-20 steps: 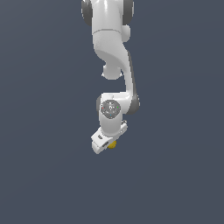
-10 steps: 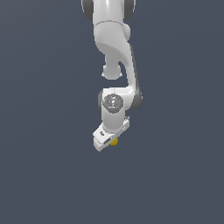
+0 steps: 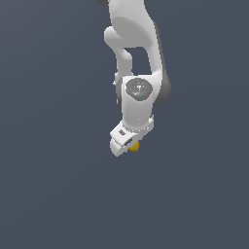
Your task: Pick up the object and move it to a goal position.
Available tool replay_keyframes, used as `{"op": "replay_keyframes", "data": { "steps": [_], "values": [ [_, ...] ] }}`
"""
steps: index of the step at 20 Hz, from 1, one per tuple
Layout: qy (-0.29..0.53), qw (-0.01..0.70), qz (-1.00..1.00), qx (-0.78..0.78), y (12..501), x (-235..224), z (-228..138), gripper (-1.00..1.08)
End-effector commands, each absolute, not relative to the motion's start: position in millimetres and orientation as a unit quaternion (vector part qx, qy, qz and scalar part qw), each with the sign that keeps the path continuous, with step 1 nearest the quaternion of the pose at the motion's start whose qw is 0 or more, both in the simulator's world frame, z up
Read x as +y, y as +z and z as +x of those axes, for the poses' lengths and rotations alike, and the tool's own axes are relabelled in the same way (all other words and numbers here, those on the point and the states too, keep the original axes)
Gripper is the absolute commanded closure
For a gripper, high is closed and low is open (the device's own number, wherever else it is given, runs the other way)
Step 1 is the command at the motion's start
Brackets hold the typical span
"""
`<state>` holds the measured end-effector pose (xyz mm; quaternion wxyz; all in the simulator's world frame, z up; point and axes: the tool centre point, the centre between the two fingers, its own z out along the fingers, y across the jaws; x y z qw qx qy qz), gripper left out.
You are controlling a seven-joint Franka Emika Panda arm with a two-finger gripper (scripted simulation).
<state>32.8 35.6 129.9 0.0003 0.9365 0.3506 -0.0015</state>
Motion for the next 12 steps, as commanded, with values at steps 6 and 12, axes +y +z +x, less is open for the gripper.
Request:
{"op": "replay_keyframes", "data": {
  "steps": [6, 12],
  "values": [
    [-0.001, 0.001, 0.936, 0.351, 216.6, 70.2, 17.2, 1.08],
    [-0.001, 0.001, 0.936, 0.351, 285.6, 97.6, 5.3, 1.08]
  ]
}}
